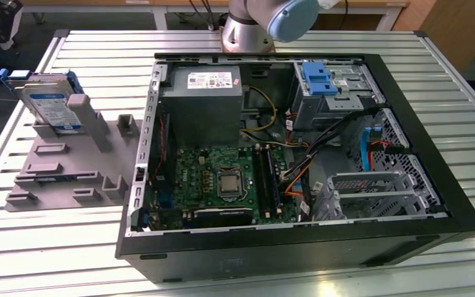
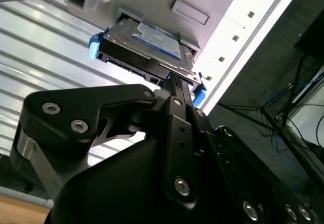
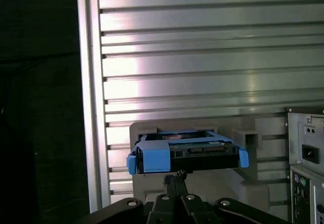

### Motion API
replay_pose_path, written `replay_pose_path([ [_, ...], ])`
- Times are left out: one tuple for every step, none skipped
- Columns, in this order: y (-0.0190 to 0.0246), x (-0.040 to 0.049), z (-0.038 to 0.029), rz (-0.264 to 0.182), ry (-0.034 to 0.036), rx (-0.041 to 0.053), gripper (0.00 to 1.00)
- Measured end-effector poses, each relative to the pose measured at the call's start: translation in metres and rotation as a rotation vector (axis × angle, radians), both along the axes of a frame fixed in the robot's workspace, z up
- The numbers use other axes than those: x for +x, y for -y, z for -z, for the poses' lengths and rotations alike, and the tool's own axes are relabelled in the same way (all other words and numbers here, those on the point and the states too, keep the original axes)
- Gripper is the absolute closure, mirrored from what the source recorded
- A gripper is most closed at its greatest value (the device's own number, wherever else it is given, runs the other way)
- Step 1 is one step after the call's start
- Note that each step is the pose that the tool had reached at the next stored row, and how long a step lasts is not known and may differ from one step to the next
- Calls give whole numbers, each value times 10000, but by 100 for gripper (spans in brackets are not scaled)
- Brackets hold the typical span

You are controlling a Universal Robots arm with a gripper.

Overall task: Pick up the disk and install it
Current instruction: 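Reach for the disk, then pick up the disk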

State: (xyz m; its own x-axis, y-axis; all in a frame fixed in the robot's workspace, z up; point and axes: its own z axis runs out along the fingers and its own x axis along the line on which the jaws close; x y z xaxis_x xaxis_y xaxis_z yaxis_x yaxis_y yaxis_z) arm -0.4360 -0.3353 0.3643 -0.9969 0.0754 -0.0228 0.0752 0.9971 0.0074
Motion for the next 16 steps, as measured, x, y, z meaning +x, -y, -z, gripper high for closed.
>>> replay_pose_path([
  [0, 0, 0, 0, 0, 0, 89],
  [0, -1, 0, 1, 0, 0, 89],
  [0, -2, 0, 1, 0, 1, 89],
  [0, -2, 0, 0, 0, 0, 89],
  [0, -2, 0, 1, 1, 0, 89],
  [0, -3, 0, 1, 1, 0, 89],
  [0, -3, 0, 1, 0, 0, 89],
  [0, -3, 0, 1, 0, 1, 89],
  [0, -3, 0, 0, 1, 0, 89],
  [0, -3, 1, 0, 1, 1, 89],
  [0, -4, 0, 1, 0, 1, 89],
  [0, -4, 0, 1, 0, 0, 89],
  [0, -4, 0, -1, 0, 0, 89],
  [0, -4, 0, -10, 0, 0, 89],
  [0, -4, 0, -56, 0, 0, 89],
  [0, -4, 1, -163, 0, 0, 89],
])
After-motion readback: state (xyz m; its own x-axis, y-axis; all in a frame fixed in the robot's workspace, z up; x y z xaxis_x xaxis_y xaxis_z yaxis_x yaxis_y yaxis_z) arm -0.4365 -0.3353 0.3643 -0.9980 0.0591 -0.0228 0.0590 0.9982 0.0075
